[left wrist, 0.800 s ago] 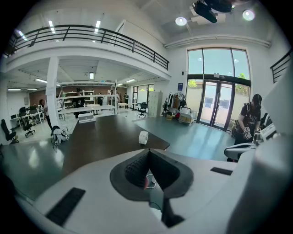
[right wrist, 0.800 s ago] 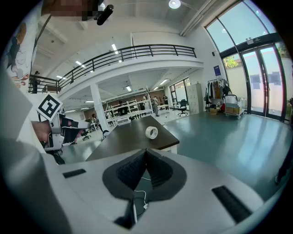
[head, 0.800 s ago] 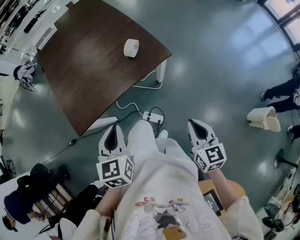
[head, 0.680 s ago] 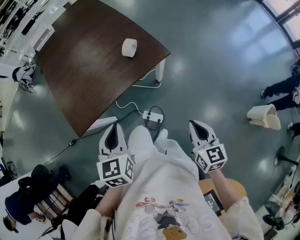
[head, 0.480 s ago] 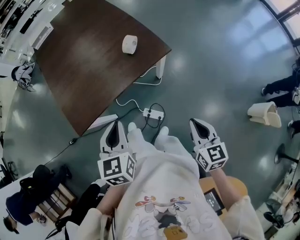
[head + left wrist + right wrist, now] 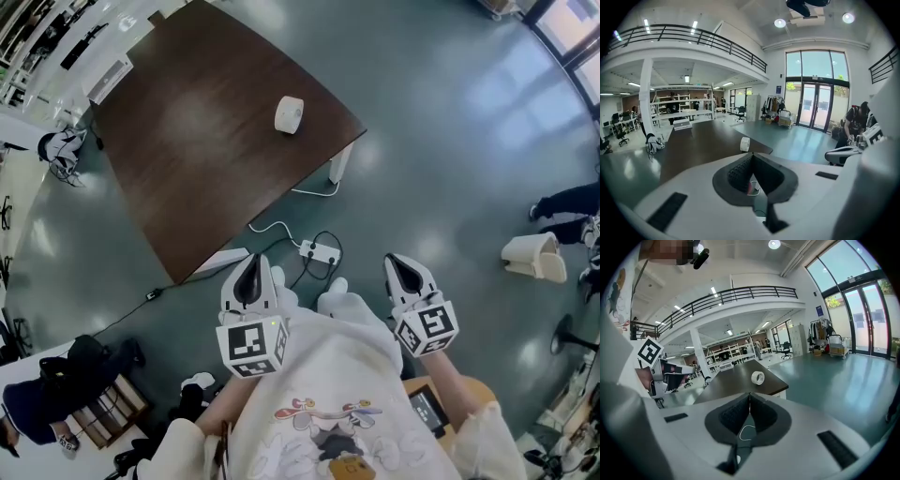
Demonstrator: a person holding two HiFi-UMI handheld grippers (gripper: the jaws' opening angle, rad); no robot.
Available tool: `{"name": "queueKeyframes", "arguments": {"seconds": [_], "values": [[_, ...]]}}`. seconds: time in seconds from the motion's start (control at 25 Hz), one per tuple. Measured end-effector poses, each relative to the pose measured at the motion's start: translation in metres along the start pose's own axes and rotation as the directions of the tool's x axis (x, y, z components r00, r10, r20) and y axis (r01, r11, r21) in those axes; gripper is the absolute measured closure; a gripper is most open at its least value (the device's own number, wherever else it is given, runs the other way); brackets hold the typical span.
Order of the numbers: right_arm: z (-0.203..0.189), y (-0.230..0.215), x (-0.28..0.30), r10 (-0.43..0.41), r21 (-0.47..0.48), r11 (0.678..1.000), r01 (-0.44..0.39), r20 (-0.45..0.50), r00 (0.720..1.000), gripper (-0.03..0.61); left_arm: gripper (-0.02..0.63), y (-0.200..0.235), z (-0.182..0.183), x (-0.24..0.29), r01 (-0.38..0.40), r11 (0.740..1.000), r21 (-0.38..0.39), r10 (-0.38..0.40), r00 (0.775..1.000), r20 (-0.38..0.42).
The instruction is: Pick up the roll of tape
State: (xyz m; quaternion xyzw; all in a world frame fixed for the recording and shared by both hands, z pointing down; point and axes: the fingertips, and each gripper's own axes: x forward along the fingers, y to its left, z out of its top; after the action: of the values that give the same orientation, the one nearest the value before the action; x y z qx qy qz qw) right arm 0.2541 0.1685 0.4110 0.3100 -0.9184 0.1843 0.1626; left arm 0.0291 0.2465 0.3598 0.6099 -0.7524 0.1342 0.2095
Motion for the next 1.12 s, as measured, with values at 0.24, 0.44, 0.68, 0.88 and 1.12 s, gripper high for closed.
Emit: {"name": "queueKeyframes", "arguments": {"seconds": [0.24,0.44,0.68,0.88,1.12], "values": [[0.004,0.003,0.004,0.043,0.004,0.999,-0.043,0.010,0.999,0.571,0.607,0.015,-0.002,-0.012,-0.071,0.997,-0.018,0.071,0.997,-0.003],[0.001,-0.002,0.014,0.055,0.019,0.998,-0.055,0.001,0.998,0.571,0.607,0.012,-0.001,0.001,-0.066,0.998,-0.021,0.066,0.998,-0.014],[0.007,-0.013,0.042,-0.006,0.051,0.999,0.007,-0.008,1.000,0.571,0.607,0.013,0.014,0.056,0.023,1.000,0.004,-0.023,0.999,-0.035],[0.033,-0.017,0.080,-0.087,0.069,0.994,0.087,-0.006,0.996,0.571,0.607,0.036,0.046,0.099,0.103,0.994,0.025,-0.102,0.994,-0.028],[0.067,0.005,0.133,-0.144,0.069,0.987,0.144,0.004,0.990,0.571,0.607,0.094,0.064,0.137,0.159,0.987,0.025,-0.157,0.986,-0.052]]}}
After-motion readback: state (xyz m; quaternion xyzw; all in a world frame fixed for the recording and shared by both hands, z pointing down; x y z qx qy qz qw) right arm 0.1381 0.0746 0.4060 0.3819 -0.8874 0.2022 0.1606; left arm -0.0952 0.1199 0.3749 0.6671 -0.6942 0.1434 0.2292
